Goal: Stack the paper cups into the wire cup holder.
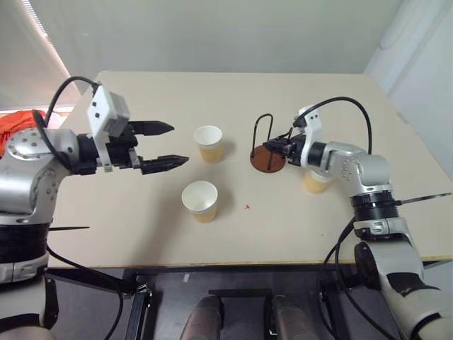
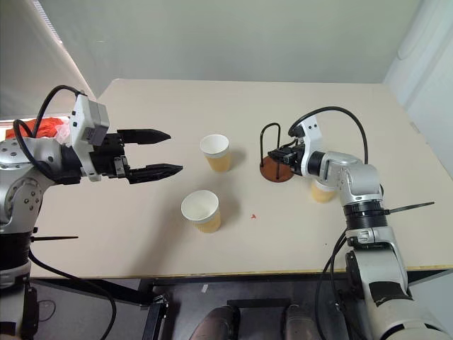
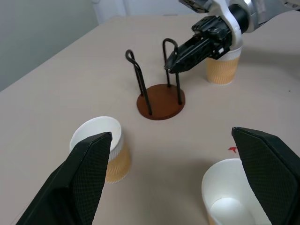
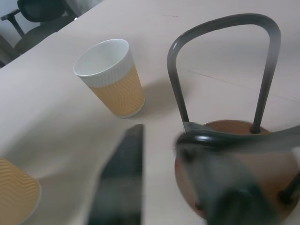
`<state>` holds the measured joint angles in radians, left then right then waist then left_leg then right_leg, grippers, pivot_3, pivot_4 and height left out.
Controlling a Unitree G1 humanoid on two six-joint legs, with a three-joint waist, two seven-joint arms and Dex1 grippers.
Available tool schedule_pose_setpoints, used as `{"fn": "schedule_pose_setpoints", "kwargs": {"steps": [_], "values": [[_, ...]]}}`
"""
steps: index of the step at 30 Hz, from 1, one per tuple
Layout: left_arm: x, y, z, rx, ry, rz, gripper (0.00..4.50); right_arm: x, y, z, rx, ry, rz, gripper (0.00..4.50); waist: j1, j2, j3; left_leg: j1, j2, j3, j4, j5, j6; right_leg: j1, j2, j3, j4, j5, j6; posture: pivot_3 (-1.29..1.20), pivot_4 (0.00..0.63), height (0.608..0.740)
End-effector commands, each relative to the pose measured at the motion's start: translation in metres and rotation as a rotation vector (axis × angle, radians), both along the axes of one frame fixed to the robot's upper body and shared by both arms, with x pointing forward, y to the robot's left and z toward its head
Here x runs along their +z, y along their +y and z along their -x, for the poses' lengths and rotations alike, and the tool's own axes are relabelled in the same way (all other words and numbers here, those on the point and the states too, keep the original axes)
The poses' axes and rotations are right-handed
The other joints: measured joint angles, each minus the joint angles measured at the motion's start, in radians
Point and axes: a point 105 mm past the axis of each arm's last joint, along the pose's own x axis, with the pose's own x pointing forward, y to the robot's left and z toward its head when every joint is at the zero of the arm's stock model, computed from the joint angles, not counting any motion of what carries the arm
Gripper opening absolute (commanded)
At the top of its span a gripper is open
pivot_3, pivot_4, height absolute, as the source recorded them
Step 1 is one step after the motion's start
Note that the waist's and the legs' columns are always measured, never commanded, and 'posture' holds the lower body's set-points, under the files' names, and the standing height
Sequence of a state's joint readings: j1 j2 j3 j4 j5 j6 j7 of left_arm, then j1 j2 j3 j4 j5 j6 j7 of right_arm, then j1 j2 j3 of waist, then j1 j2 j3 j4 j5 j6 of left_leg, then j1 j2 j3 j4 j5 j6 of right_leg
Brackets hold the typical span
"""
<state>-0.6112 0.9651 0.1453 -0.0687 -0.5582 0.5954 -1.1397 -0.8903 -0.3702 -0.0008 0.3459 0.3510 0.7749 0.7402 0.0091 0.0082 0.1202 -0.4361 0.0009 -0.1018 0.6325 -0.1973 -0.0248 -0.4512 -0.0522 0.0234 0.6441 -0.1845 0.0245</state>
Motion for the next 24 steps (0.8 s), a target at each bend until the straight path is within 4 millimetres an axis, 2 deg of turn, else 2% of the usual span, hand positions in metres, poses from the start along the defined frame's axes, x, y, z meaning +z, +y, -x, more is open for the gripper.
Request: {"fn": "schedule_pose_setpoints", "kwargs": {"steps": [1, 5, 13, 17, 20, 24], "values": [[0.014, -0.002, 0.007, -0.035, -0.062, -0.004, 4.50, 0.018, 0.012, 0.019, 0.133, -0.063, -0.001, 0.06, 0.000, 0.000, 0.000, 0.000, 0.000, 0.000, 0.000, 0.000, 0.000, 0.000, 0.000, 0.000, 0.000, 0.000, 0.000, 0.00, 0.150, 0.740], [0.010, -0.005, 0.012, -0.069, -0.036, -0.015, 4.50, 0.032, 0.019, 0.057, 0.343, -0.113, -0.044, 0.02, 0.000, 0.000, 0.000, -0.001, 0.000, 0.000, 0.000, -0.001, 0.000, 0.000, 0.000, 0.000, -0.001, 0.000, 0.000, 0.00, 0.150, 0.740], [0.008, -0.009, 0.019, -0.143, 0.003, -0.040, 4.50, 0.035, 0.015, 0.124, 0.686, -0.108, -0.073, 0.02, 0.001, -0.001, -0.001, -0.002, 0.000, 0.000, 0.001, 0.001, -0.002, 0.001, 0.001, 0.000, -0.002, 0.000, 0.000, 0.00, 0.150, 0.740], [0.004, -0.016, 0.029, -0.223, 0.042, -0.065, 4.50, 0.031, 0.020, 0.130, 0.724, -0.156, -0.071, 0.02, 0.000, -0.001, -0.001, -0.001, 0.000, 0.000, 0.001, 0.003, -0.001, 0.001, 0.001, 0.000, -0.001, -0.001, 0.000, 0.00, 0.150, 0.740], [0.002, -0.019, 0.033, -0.250, 0.050, -0.081, 4.50, 0.029, 0.026, 0.125, 0.696, -0.221, -0.079, 0.02, -0.001, -0.001, -0.001, 0.000, 0.000, 0.000, 0.001, 0.005, 0.000, 0.002, 0.001, 0.001, -0.001, 0.000, 0.000, 0.00, 0.150, 0.740], [0.001, -0.020, 0.039, -0.274, 0.060, -0.091, 4.50, 0.021, 0.028, 0.124, 0.708, -0.225, -0.058, 0.02, -0.003, -0.001, -0.001, 0.001, 0.000, 0.000, 0.001, 0.007, 0.001, 0.002, 0.001, 0.002, -0.001, 0.000, -0.001, 0.00, 0.150, 0.740]]}}
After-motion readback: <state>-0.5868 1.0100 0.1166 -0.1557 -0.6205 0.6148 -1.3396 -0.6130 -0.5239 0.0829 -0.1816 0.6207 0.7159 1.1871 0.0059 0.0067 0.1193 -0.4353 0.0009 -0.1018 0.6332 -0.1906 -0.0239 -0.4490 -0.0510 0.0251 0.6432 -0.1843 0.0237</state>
